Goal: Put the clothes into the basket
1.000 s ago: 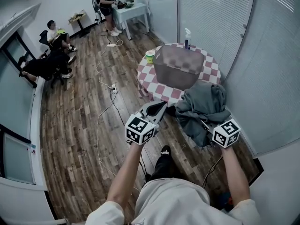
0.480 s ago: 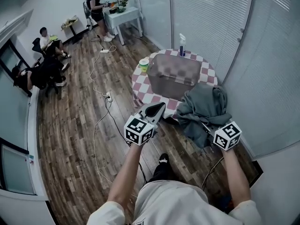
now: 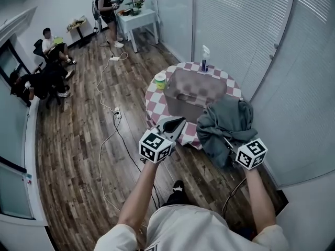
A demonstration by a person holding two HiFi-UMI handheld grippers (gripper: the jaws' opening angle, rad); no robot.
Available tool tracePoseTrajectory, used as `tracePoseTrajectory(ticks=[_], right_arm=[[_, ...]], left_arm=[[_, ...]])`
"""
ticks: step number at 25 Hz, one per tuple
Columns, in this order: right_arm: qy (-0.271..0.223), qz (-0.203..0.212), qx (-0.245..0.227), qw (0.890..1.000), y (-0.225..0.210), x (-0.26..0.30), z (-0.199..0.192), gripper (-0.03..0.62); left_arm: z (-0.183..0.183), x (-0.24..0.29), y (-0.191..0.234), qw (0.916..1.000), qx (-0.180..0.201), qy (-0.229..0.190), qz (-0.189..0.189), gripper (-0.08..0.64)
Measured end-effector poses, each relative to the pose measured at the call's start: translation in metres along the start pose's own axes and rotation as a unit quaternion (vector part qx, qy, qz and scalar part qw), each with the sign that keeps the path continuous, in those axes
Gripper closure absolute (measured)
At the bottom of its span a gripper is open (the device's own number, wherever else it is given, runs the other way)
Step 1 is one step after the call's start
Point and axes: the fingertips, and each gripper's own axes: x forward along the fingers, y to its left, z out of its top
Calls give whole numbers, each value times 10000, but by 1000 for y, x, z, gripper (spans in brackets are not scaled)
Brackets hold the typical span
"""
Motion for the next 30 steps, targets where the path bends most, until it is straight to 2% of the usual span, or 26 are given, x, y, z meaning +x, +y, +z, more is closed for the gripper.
tracePoseTrajectory(ticks=[5,15,19,24,30], right_arm=[[-81,-127,-73,9999,-20,35,21,339],[-344,-482,48,9982,-44,84,32,339],[-337,-579,35,9977,-58,104,39,339],[-170,-457,-146,9987,-64,118,40,339],[-260,-307,-154,9991,-85,143,48,339]], left_arm=[[11,21,29,9999,41,27,-134,546],[7,44,79,9986,157,216,-461,546],[11,58,96,9986,175,213,-452,546],[7,70,106,9990,113,281,-342,546],[10,86,125,9991,176,204,-324,546]])
